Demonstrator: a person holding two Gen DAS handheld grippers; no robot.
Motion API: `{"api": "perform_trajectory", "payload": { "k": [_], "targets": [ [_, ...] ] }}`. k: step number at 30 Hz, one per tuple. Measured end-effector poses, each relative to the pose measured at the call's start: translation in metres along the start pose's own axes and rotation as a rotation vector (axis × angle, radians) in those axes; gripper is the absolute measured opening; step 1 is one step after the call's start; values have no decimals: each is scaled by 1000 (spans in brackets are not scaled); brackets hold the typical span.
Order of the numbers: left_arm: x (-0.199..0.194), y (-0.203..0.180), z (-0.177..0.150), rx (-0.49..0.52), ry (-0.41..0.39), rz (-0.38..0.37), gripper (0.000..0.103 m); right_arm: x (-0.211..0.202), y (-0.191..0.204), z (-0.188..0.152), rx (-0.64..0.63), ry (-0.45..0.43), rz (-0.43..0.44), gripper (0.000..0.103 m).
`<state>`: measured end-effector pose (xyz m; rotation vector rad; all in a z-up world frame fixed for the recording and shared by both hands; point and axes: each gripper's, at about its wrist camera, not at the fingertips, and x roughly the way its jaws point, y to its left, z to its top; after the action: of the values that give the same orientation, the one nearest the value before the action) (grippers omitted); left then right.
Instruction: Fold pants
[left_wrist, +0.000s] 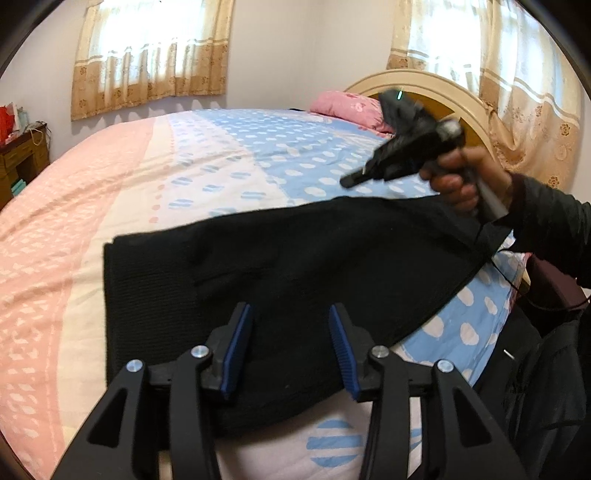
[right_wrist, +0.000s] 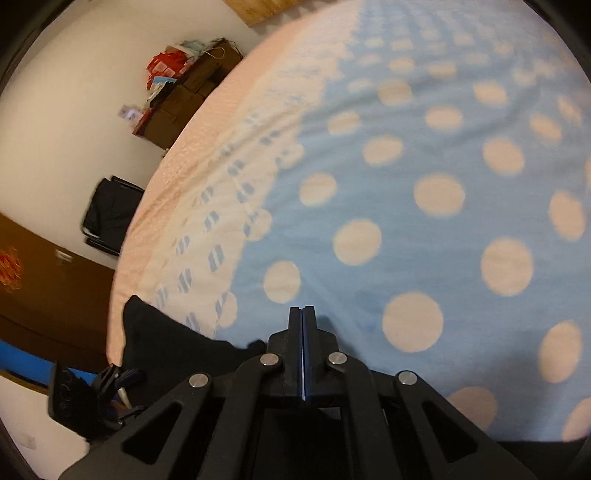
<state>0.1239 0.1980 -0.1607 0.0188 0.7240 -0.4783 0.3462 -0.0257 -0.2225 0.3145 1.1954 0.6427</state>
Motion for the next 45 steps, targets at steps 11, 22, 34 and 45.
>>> {"api": "perform_trajectory", "payload": {
  "k": [11,22,34,45],
  "targets": [
    [-5,23,33,-53,-41,175,78,-28,89,-39,-373,-68,57,3],
    [12,28,24,-105,45,233,80,-3,76,-74,-396,2,-33,22],
    [40,-83,79,118,35,9,80,-199,-31,-106,-147,-302,-244,50],
    [109,-215,96,401,133,-275,59,-360,-148,-216,295,-611,-473,50]
  ]
}}
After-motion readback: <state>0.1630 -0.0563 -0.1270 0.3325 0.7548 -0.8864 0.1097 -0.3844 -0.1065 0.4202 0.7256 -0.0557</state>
